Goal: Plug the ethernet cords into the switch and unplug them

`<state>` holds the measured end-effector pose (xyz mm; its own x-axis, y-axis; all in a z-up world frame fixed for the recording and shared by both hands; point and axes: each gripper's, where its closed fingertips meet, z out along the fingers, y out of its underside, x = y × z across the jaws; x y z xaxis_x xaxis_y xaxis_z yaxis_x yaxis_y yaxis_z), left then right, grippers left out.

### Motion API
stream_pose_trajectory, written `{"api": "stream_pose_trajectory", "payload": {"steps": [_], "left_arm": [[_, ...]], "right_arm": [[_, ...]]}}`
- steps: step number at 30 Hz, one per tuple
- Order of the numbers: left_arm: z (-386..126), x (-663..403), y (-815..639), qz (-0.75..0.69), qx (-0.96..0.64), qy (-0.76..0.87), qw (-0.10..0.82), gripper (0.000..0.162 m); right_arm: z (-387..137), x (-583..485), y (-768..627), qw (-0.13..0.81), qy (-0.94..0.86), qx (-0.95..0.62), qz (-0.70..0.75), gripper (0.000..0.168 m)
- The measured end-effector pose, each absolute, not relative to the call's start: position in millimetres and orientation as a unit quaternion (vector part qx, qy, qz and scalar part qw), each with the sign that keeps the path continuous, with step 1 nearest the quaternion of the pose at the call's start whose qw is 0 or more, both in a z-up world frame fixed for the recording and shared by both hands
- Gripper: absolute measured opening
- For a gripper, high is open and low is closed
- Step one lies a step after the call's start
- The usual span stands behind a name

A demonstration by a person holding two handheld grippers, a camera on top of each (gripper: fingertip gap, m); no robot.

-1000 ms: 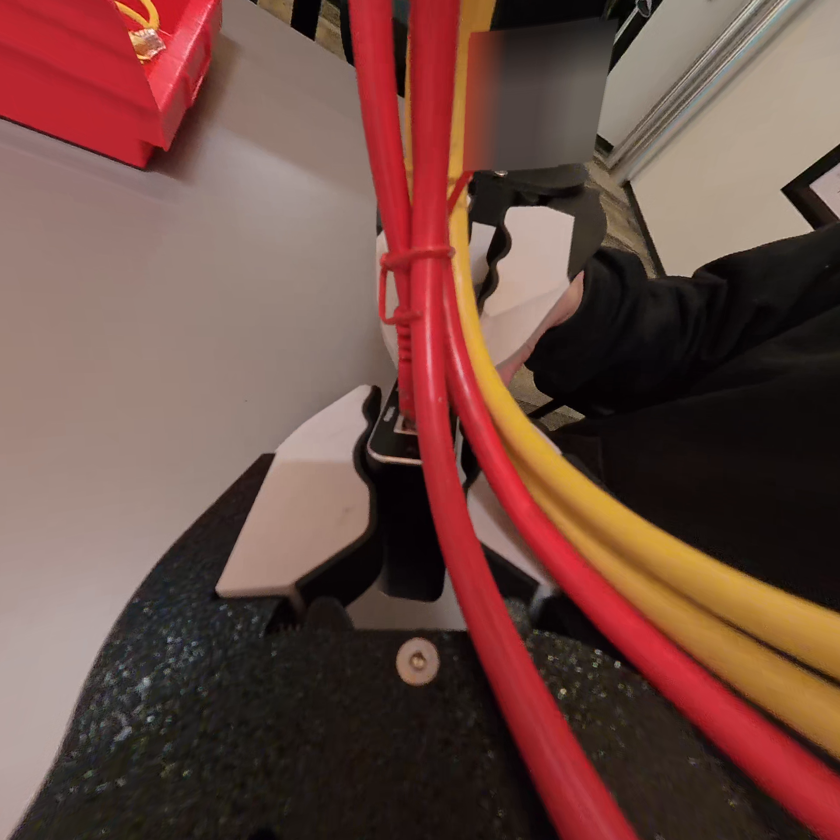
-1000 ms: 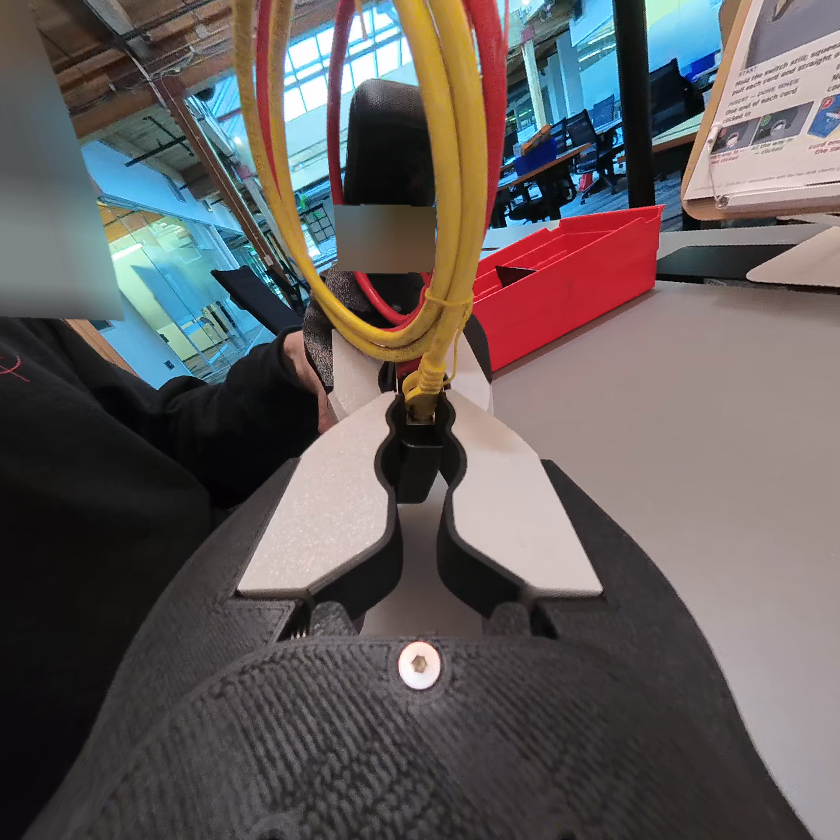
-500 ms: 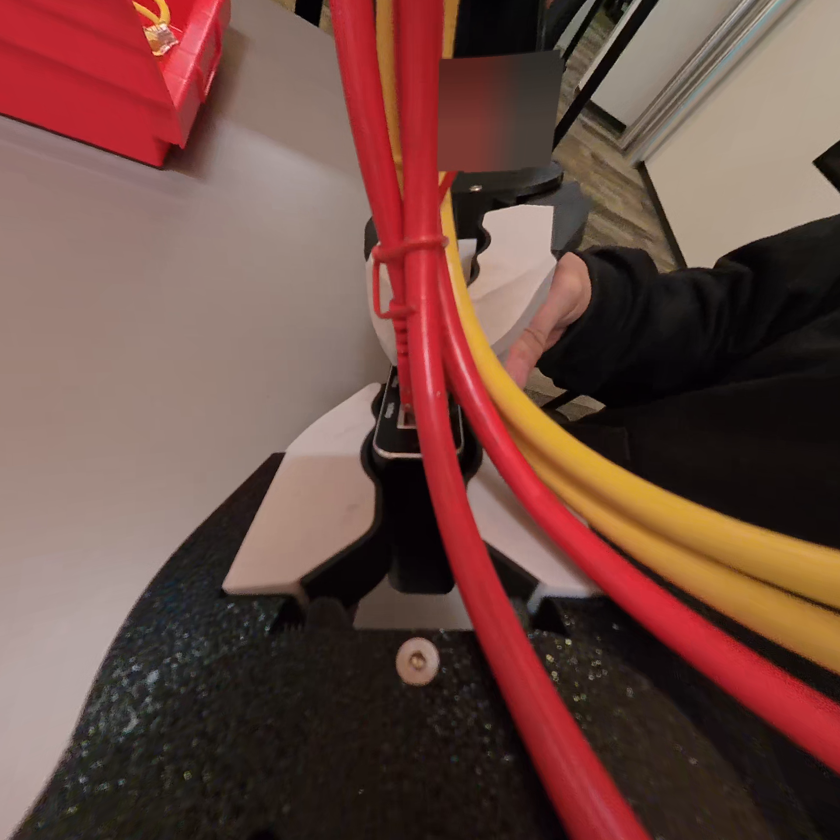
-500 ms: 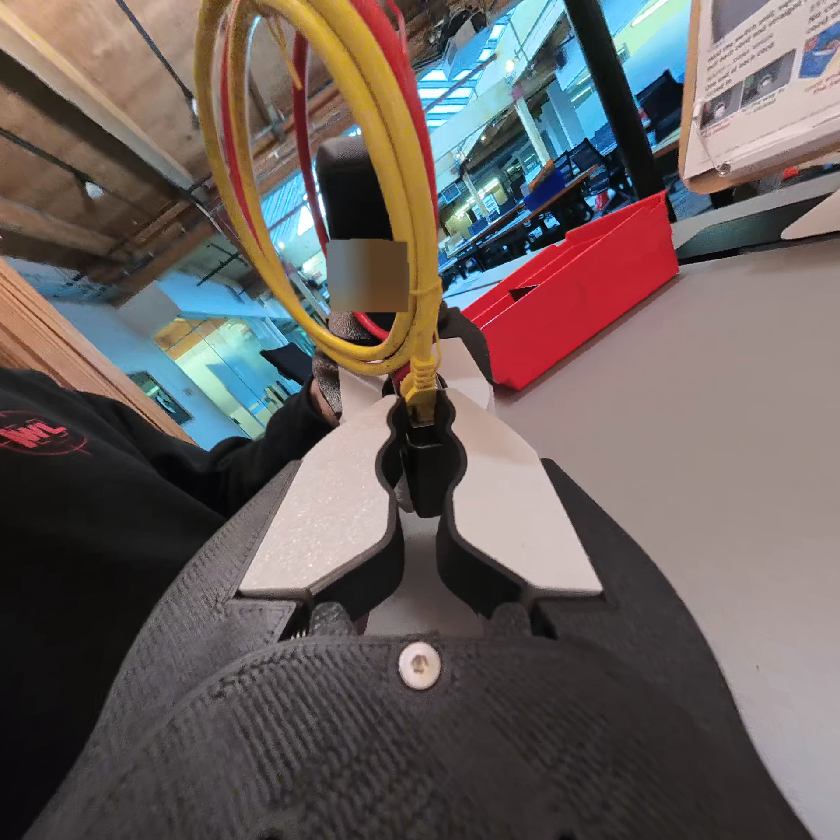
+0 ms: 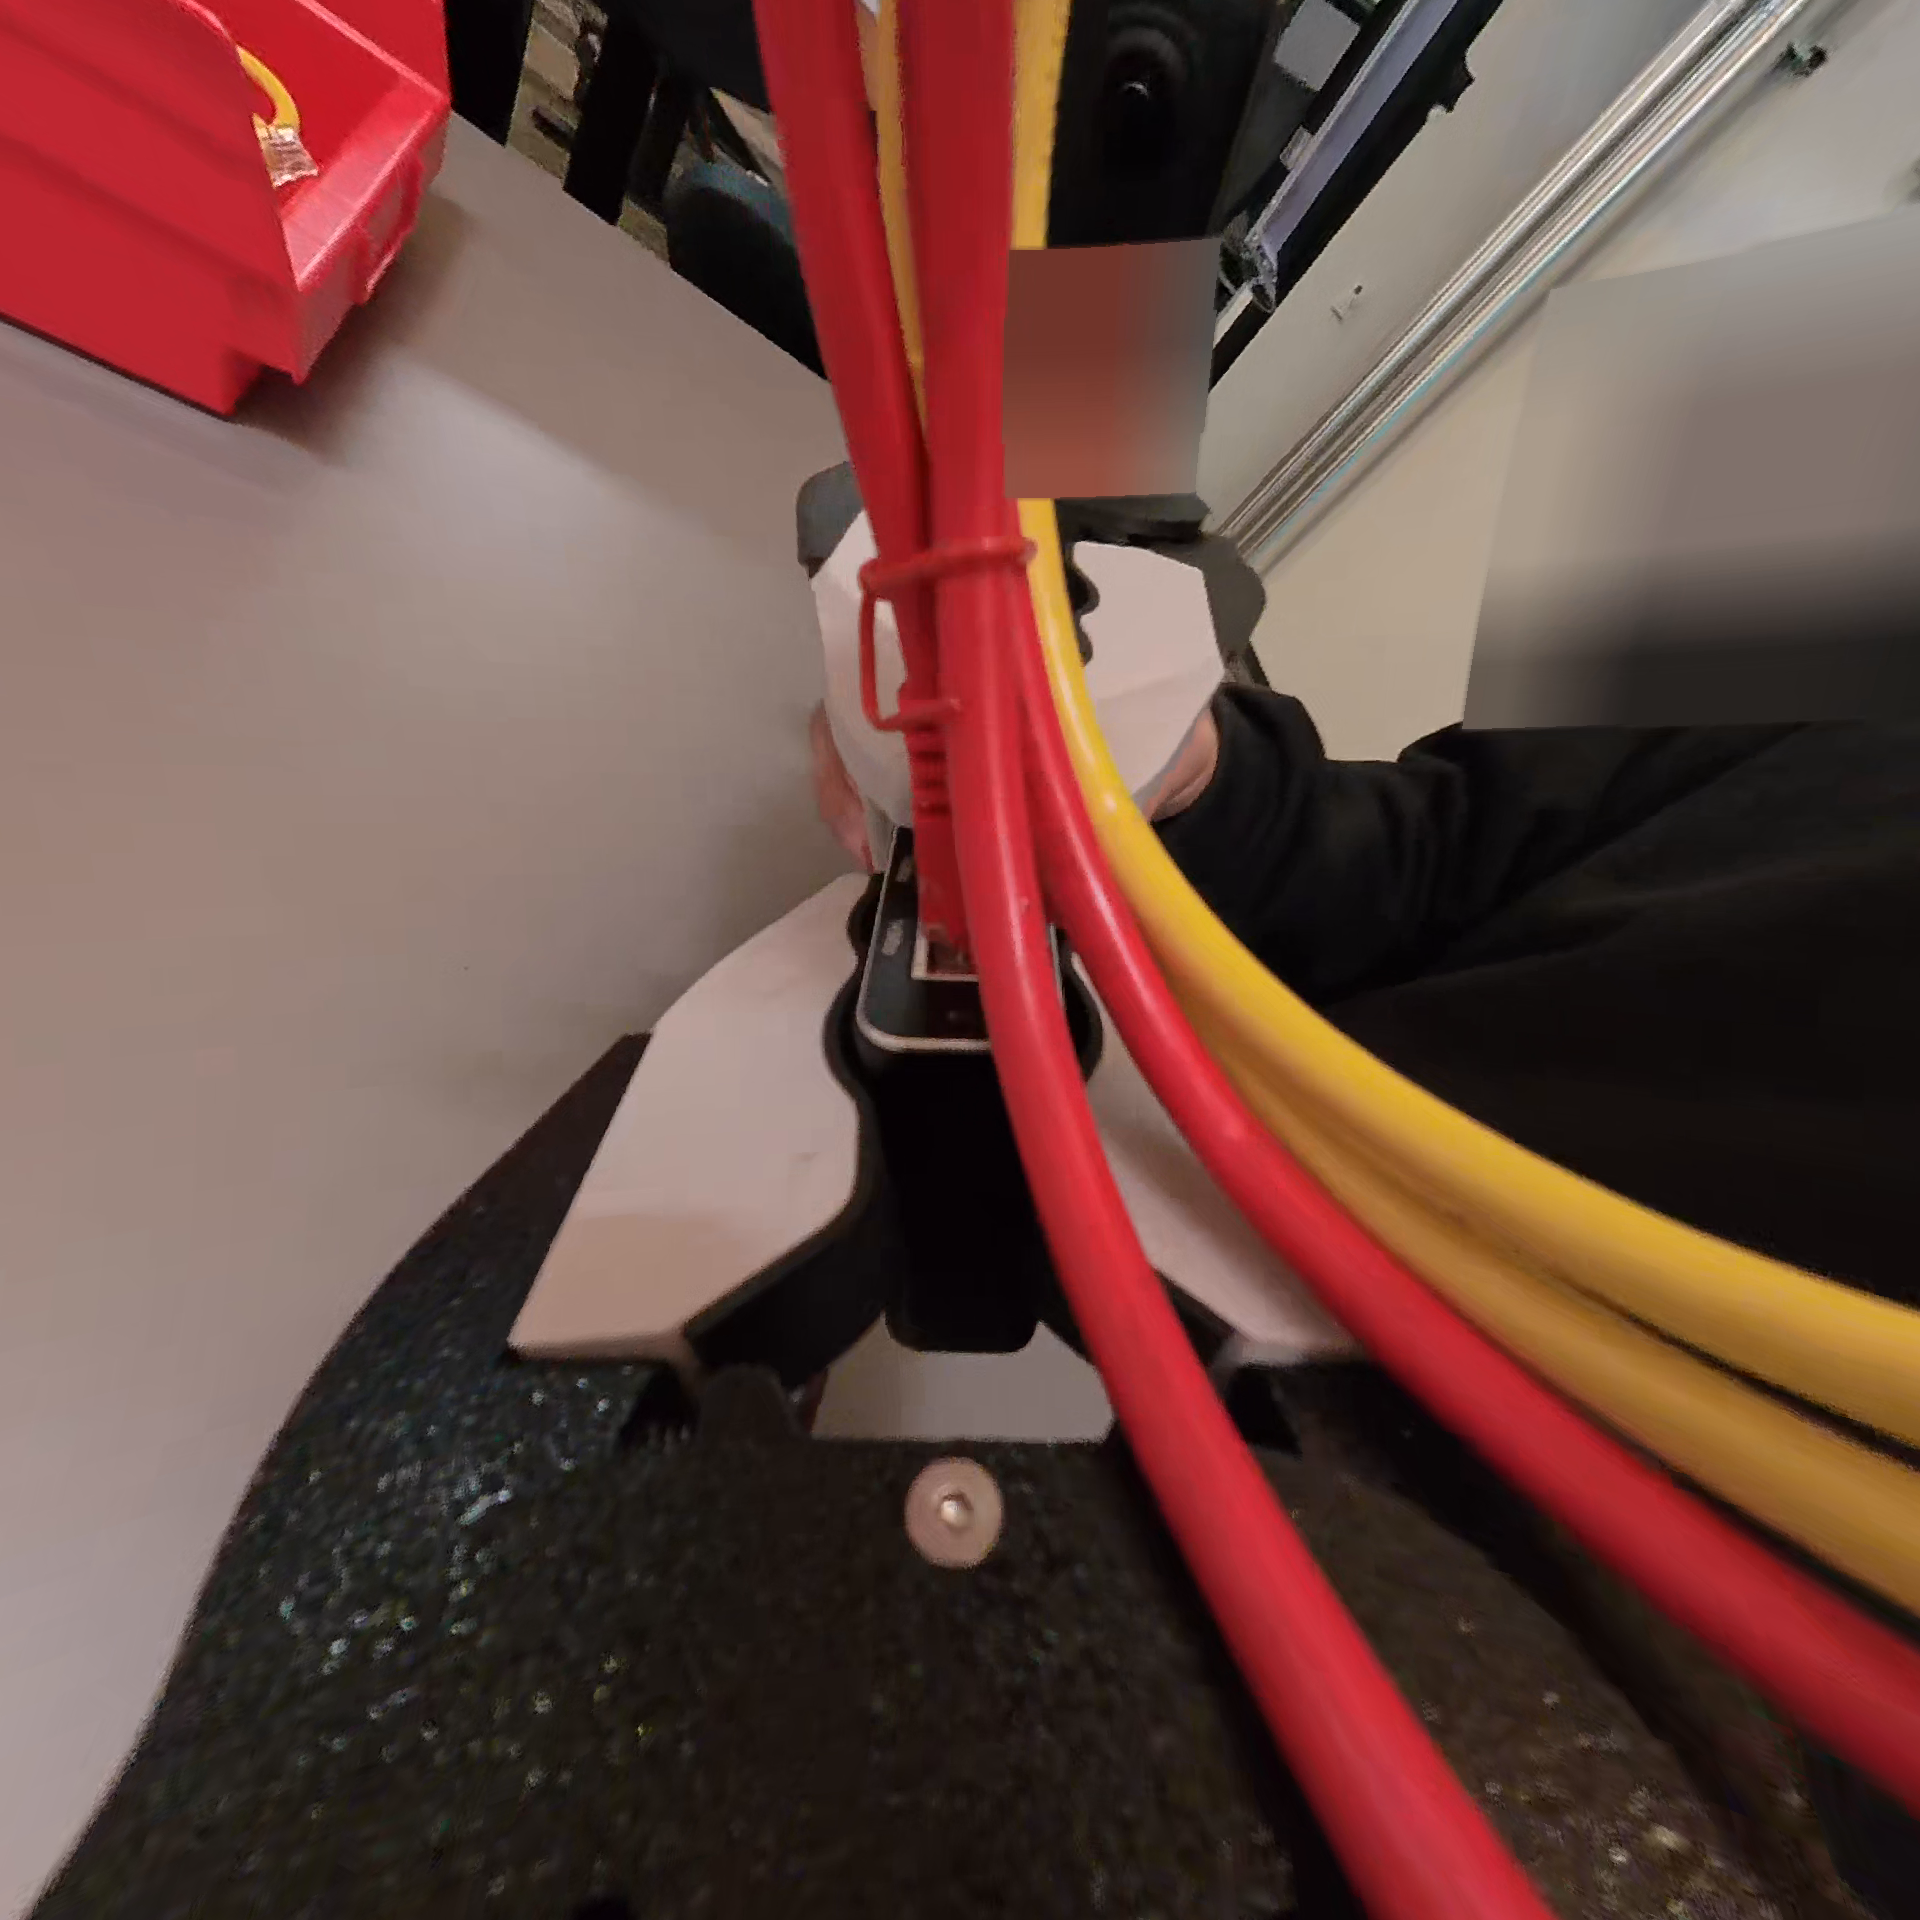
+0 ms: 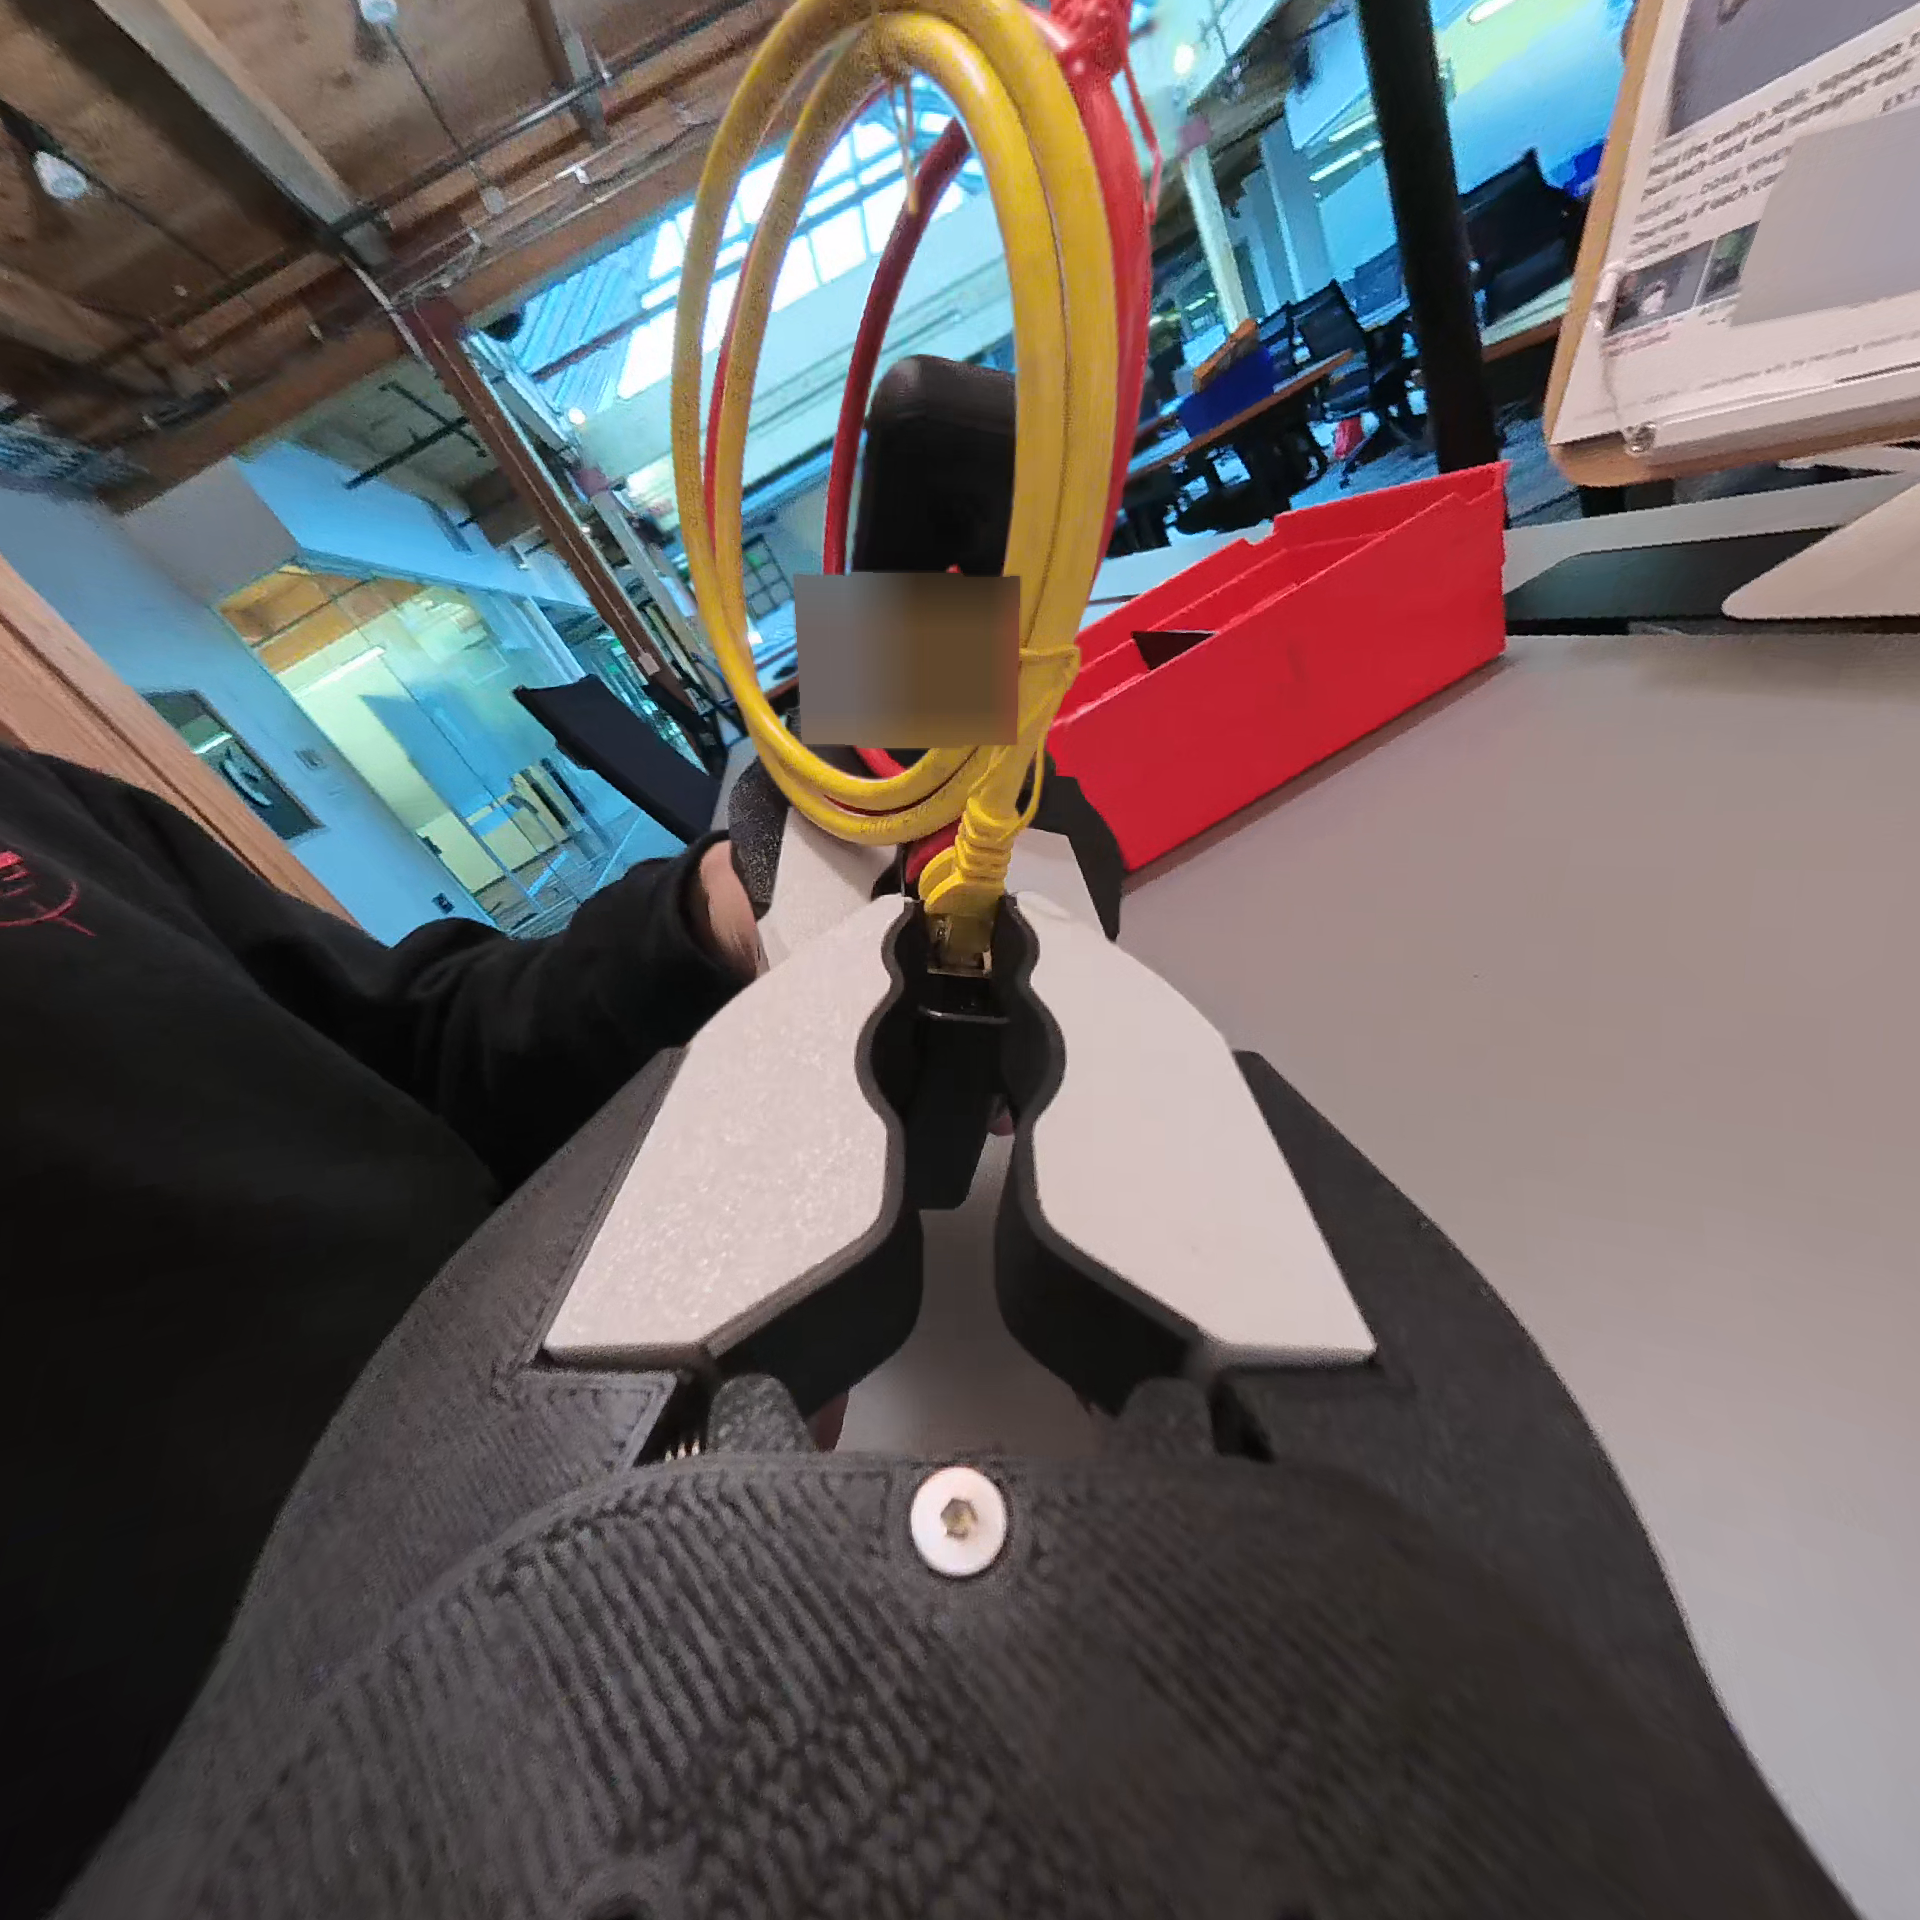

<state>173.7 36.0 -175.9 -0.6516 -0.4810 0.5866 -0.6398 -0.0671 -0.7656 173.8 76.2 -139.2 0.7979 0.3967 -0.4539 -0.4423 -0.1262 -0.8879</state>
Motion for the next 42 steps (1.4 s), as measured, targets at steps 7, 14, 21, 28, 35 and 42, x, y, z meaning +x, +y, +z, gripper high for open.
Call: {"api": "stream_pose_trajectory", "payload": {"steps": [7,14,21,28,35,42], "left_arm": [[-171,173,35,0.62,0.411,-0.663,0.08,0.028],[-173,171,36,0.591,0.395,-0.703,0.037,0.026],[-169,175,36,0.577,0.394,-0.715,0.028,0.026],[-165,170,32,0.633,0.392,-0.664,0.07,0.029],[-169,167,36,0.581,0.387,-0.715,0.031,0.026],[-165,163,34,0.575,0.375,-0.726,0.039,0.029]], "right_arm": [[-134,173,78,0.672,0.013,-0.651,0.351,0.014],[-134,169,75,0.65,-0.027,-0.69,0.319,0.014],[-128,173,74,0.666,0.012,-0.642,0.38,0.014],[-130,169,77,0.648,-0.054,-0.707,0.277,0.014],[-128,165,74,0.646,-0.03,-0.662,0.378,0.013],[-123,160,71,0.649,-0.055,-0.655,0.383,0.013]]}}
